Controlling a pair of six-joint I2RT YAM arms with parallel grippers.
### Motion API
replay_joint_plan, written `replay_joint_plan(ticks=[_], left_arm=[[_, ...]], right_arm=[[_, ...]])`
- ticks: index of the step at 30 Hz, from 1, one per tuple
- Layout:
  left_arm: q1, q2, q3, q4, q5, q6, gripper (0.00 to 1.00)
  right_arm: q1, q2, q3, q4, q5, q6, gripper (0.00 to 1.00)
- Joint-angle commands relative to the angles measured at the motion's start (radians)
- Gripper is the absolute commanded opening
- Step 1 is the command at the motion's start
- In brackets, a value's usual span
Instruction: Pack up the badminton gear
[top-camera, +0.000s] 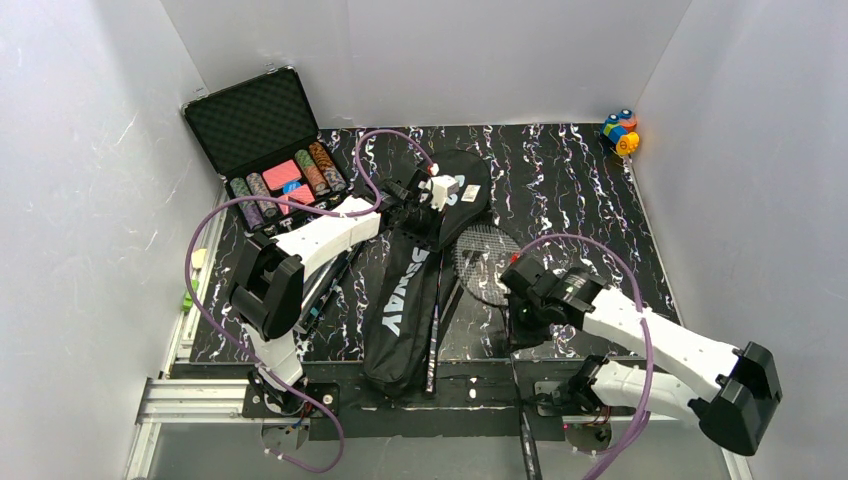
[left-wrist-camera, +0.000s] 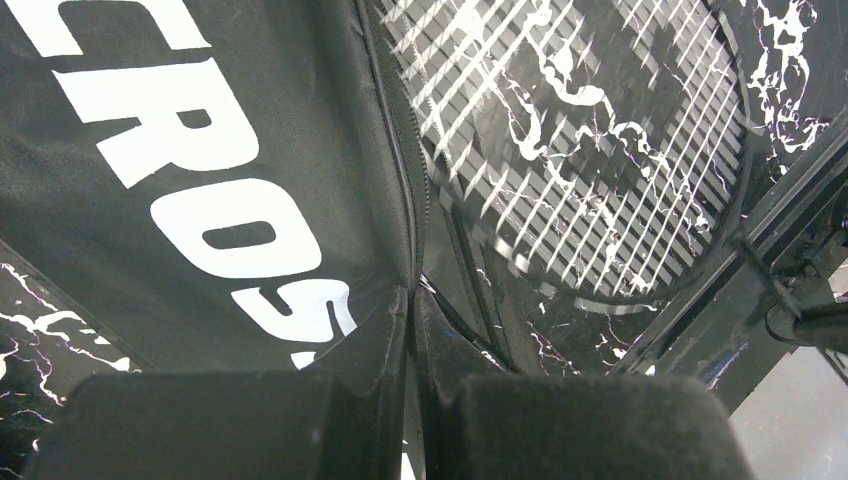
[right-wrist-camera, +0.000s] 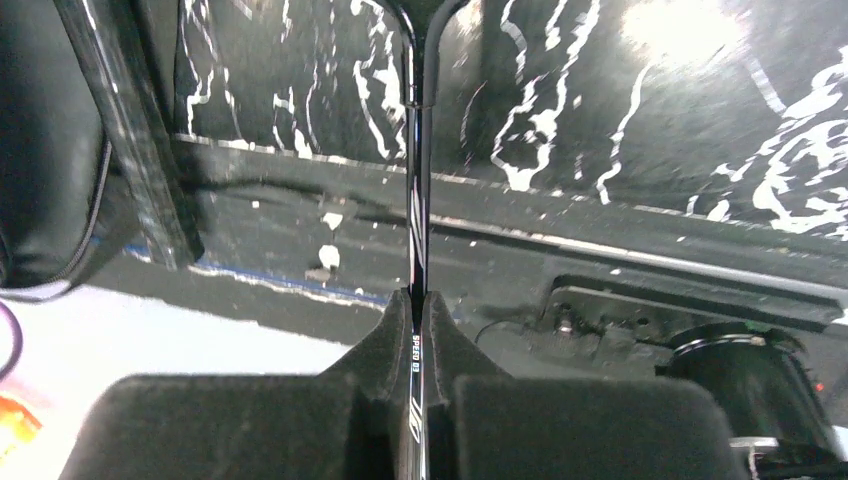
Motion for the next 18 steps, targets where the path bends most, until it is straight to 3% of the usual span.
replay_joint_plan(ticks=[1, 18], left_arm=[[0.005, -0.022, 0.043, 0.017, 0.013, -0.003, 0.00], [0.002, -0.040, 0.017, 0.010, 0.037, 0.003, 0.00]], right_arm=[[0.109, 0.060, 0.000, 0.009, -0.045, 0.089, 0.01], [0.215, 0.462, 0.279, 0.083, 0.108, -0.014, 0.01]])
